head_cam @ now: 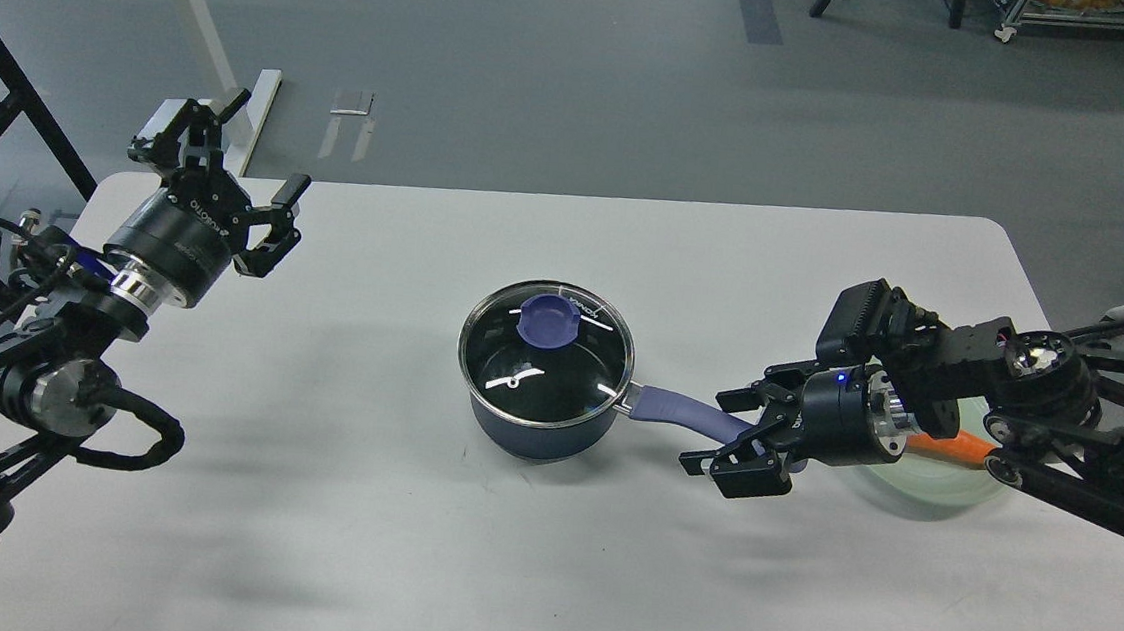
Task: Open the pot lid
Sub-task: 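Lower the right gripper onto the purple pot handle and grasp it, then reach the left gripper over the pot to the blue lid knob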
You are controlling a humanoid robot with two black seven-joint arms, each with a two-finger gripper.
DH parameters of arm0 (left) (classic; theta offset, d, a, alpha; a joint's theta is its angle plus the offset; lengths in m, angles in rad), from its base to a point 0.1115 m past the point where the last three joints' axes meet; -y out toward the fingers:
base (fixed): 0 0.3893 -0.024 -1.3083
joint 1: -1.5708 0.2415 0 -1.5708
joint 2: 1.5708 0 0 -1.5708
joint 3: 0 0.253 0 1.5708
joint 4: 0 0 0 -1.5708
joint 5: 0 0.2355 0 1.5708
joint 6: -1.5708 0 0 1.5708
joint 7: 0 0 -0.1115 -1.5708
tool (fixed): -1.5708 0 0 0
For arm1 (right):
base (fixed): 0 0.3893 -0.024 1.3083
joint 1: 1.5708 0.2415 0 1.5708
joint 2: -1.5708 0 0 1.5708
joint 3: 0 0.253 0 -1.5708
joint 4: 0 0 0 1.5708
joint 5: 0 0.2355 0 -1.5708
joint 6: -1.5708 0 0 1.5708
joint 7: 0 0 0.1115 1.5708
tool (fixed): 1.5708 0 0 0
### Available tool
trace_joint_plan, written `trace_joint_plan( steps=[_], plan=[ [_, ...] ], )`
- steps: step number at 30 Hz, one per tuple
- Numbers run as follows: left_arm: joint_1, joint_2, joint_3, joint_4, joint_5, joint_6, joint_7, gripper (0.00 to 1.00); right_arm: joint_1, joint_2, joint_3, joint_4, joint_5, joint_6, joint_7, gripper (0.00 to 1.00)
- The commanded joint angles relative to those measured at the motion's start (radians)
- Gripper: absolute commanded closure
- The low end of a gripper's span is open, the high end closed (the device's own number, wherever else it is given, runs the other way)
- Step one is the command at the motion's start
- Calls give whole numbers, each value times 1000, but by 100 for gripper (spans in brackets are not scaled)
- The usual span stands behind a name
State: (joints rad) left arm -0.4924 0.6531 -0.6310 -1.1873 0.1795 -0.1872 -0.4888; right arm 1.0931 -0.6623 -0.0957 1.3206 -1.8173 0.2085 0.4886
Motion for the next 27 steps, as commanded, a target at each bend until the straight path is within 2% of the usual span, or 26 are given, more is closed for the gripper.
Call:
trace_joint_plan(
  steps=[1,10,19,27],
  plan=[
    [0,-7,1,0,11,0,0,1,4,-11,-1,0,-26,0,0,32],
    [-17,-7,-1,0,38,-1,0,1,4,-29,-18,2,-45,0,0,42],
    [-20,-6,-1,0,38,-1,0,1,4,-40,-22,2,-46,-31,0,57],
    [-25,0,1,0,107,-17,0,1,4,-43,-22,9,-45,-32,0,65]
  ],
)
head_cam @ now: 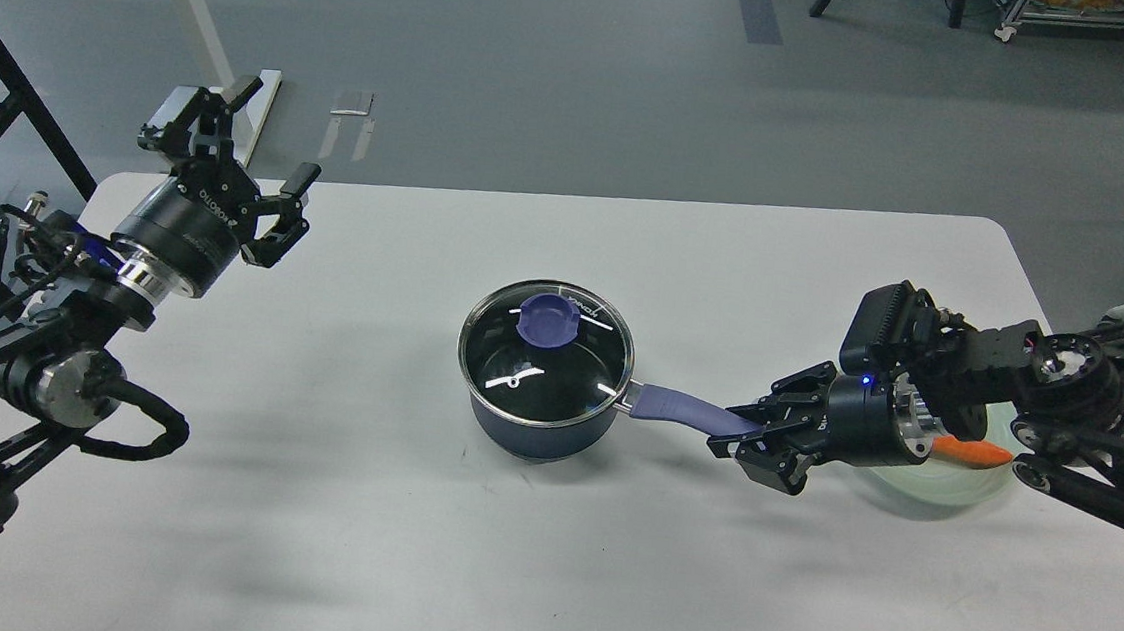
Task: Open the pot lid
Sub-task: 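Reach the left gripper over the pot to the blue lid knob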
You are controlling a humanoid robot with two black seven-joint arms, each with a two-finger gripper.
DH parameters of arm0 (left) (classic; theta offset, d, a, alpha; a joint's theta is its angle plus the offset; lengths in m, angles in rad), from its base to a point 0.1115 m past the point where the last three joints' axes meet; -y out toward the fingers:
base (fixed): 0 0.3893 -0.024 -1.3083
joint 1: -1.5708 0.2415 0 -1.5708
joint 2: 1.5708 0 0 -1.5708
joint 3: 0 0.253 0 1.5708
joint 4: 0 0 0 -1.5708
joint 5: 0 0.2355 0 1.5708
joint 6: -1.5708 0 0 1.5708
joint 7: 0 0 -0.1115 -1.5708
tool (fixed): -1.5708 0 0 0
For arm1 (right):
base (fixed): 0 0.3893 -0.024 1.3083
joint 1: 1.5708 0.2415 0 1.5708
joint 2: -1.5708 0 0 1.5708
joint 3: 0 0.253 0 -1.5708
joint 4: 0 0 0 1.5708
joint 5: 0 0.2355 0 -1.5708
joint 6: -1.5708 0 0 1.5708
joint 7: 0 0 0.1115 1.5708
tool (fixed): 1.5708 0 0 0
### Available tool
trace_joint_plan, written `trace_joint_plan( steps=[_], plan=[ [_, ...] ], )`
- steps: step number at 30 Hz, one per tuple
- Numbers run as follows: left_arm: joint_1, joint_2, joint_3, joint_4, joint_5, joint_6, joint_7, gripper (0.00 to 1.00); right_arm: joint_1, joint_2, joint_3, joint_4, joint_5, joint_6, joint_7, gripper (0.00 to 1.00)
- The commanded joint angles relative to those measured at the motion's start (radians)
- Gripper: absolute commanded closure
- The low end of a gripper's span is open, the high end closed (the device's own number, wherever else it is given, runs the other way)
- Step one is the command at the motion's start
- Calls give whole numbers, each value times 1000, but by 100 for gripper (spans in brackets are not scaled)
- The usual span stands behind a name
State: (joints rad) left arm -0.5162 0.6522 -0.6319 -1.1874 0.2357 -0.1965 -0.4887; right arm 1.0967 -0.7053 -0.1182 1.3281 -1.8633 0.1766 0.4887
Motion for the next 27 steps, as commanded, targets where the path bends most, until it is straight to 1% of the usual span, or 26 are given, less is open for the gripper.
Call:
trace_joint_plan(
  steps=[1,5,8,12,16,19,21,24,27],
  plan=[
    [-1,0,1,0,77,-12,0,1,0,0,2,2,1,0,0,65],
    [-19,-6,1,-8,206,-18,0,1,0,0,2,2,3,-8,0,65],
    [-60,-8,1,-12,377,-18,0,1,0,0,0,2,3,-8,0,66],
    [-140,-11,3,-29,719,-18,0,1,0,0,0,2,3,-9,0,67],
    [-212,-36,12,-75,1076,-14,0,1,0,3,0,2,4,-9,0,67],
    [-275,-54,104,-103,1314,5,0,1,-1,3,0,2,6,-9,0,67],
    [-326,-56,196,-109,1448,55,0,1,-1,4,0,0,6,-9,0,67],
    [-404,-69,355,-87,1597,198,0,1,-1,3,0,2,9,-9,0,67],
    [-458,-124,489,-20,1674,317,0,1,-1,1,0,2,10,-9,0,67]
  ],
)
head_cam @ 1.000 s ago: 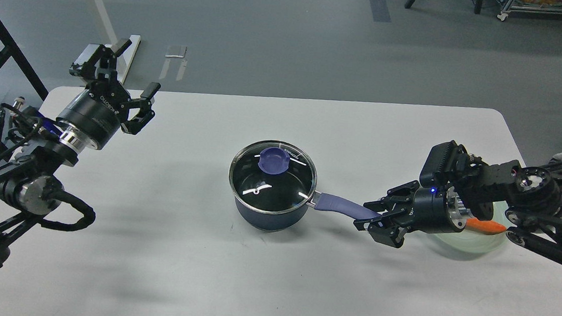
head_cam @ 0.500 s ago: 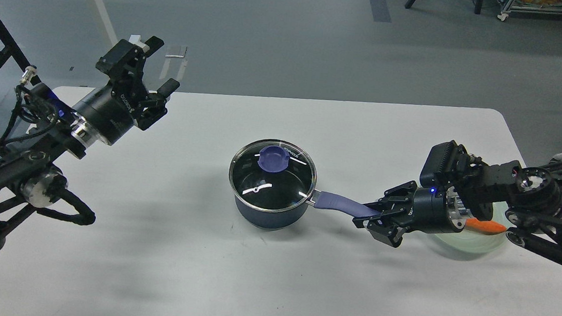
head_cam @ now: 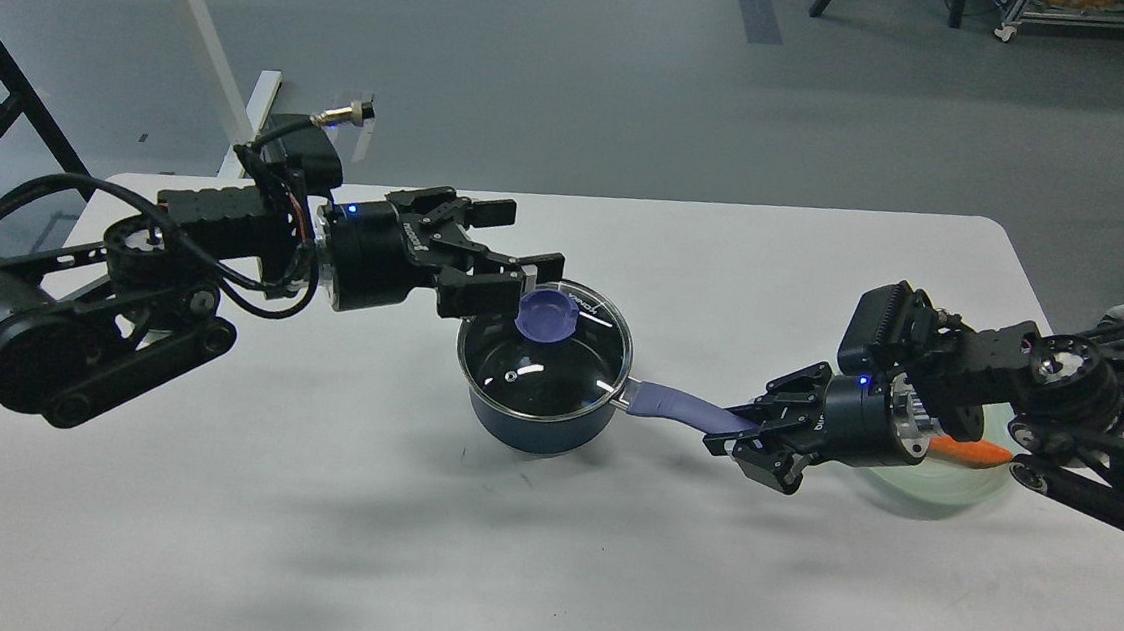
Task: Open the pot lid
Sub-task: 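Reach the left gripper over the pot to the blue lid knob, then grasp the blue knob with the left gripper and lift the glass lid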
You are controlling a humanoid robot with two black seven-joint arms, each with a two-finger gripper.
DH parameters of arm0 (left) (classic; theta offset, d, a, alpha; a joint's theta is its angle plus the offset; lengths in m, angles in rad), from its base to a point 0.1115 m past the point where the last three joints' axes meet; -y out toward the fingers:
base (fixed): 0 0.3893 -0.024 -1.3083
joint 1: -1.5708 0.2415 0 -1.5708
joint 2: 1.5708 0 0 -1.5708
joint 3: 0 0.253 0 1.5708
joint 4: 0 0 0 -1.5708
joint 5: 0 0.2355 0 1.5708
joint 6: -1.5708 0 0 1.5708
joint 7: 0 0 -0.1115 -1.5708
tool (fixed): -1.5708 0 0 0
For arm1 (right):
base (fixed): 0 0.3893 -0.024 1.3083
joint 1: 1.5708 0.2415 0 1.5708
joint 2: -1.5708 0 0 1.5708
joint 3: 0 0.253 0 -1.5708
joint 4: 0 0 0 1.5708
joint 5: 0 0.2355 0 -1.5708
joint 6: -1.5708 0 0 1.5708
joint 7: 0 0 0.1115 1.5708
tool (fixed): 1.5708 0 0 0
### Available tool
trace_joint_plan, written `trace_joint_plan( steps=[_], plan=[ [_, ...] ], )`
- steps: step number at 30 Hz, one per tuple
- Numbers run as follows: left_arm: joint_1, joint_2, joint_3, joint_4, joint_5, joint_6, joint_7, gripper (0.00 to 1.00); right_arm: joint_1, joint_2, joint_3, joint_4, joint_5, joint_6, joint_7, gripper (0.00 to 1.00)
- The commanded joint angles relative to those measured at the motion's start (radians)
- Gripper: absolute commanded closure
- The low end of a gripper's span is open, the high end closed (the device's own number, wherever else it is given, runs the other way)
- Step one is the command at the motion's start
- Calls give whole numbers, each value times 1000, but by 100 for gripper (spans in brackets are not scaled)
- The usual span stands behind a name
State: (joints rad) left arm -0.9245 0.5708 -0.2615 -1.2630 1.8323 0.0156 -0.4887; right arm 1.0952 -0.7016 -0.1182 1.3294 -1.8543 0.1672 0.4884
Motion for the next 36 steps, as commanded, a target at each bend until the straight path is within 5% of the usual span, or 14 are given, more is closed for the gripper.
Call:
trace_joint_plan(
  steps=[1,11,27,36],
  plan=[
    [-54,-57,137,72,93,125,0,1,0,-1,0,1,3,0,0,67],
    [-54,-180,159,246,231,153,0,1,0,-1,0,1,4,0,0,67],
    [-48,-236,176,321,216,147,0,5,0,-1,0,1,6,-3,0,66],
    [-45,-253,179,344,214,145,0,45,-2,-2,0,-1,7,-5,0,66]
  ],
)
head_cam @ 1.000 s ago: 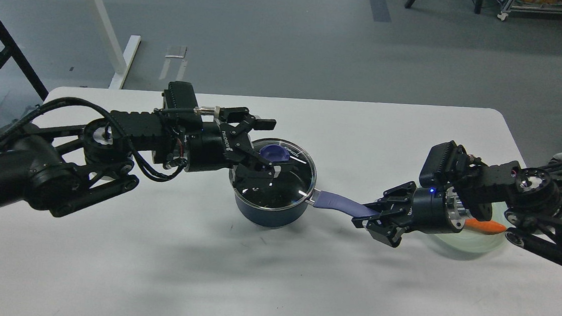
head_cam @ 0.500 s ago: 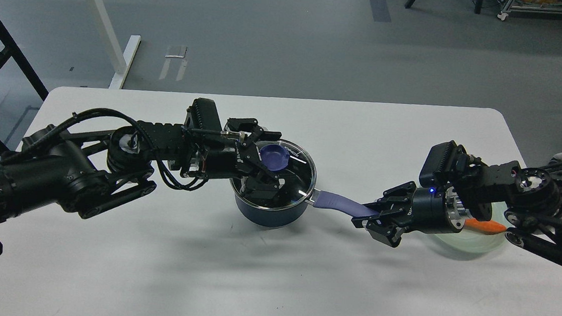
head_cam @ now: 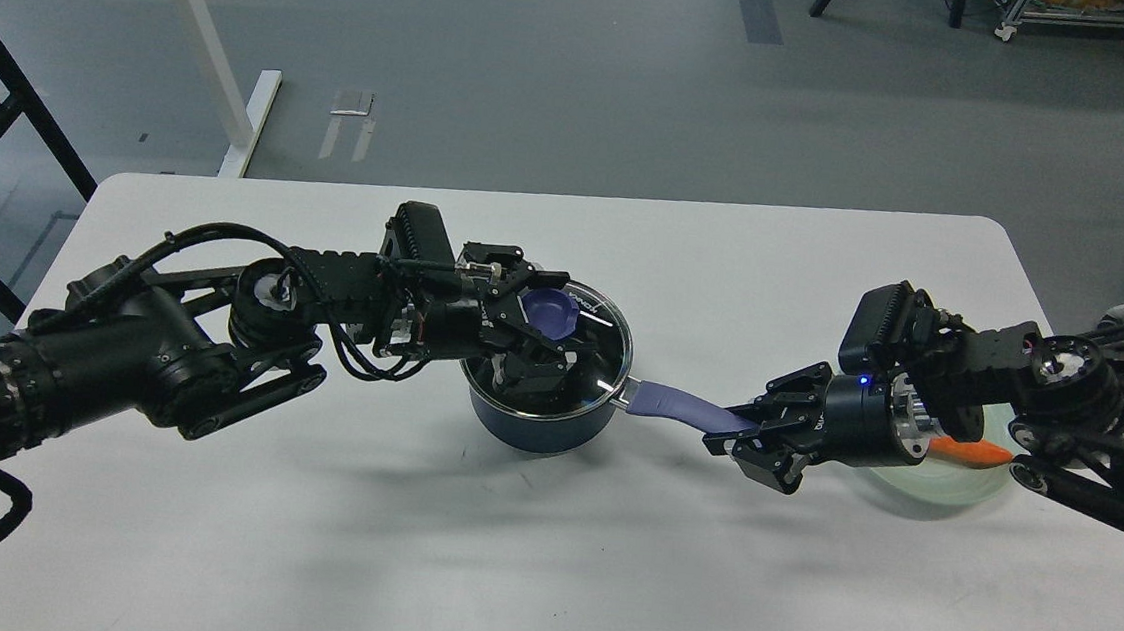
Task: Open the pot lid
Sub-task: 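Grasp the blue knob with the left gripper and lift the glass lid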
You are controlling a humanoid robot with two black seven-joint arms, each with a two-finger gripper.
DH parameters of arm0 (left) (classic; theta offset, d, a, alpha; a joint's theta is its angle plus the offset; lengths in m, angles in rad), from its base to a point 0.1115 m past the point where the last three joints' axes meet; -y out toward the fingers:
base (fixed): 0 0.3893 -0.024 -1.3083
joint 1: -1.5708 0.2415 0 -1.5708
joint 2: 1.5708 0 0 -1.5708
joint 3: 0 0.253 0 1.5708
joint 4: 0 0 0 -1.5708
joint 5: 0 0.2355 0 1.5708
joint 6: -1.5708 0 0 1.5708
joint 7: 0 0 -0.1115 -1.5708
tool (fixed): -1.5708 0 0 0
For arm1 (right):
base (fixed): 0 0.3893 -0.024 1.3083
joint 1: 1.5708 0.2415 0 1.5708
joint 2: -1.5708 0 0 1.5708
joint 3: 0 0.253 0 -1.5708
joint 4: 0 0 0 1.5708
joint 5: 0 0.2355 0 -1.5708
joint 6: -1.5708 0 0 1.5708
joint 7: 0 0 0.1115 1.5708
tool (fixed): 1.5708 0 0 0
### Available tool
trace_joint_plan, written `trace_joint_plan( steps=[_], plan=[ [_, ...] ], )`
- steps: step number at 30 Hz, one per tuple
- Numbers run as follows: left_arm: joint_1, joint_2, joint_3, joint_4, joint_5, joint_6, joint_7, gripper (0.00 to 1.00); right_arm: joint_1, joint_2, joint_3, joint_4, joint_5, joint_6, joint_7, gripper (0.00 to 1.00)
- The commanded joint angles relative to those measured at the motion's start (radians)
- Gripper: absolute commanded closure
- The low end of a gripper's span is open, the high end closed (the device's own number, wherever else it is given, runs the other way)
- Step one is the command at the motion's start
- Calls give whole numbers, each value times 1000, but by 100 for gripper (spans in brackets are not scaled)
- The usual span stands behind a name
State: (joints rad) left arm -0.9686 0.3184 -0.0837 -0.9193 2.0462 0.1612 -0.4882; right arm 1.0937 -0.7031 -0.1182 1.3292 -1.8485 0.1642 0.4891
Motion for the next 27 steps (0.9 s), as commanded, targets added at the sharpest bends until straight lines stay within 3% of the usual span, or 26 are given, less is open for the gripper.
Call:
trace_joint_plan(
  steps=[1,3,11,22,27],
  plan=[
    [-2,-1,1,0,2,1,-1,52,0,-1,0,-1,0,-2,0,66],
    [-5,-1,1,0,2,3,-1,62,0,-3,0,1,2,-2,0,66],
    [-21,31,-5,-36,0,9,-1,64,0,-3,0,-1,0,-2,0,66],
    [-85,289,-5,-171,-40,15,-1,62,0,-4,0,-1,2,-11,0,66],
    [-61,434,2,-188,-75,67,-1,62,0,-4,0,-1,2,-14,0,66]
  ],
)
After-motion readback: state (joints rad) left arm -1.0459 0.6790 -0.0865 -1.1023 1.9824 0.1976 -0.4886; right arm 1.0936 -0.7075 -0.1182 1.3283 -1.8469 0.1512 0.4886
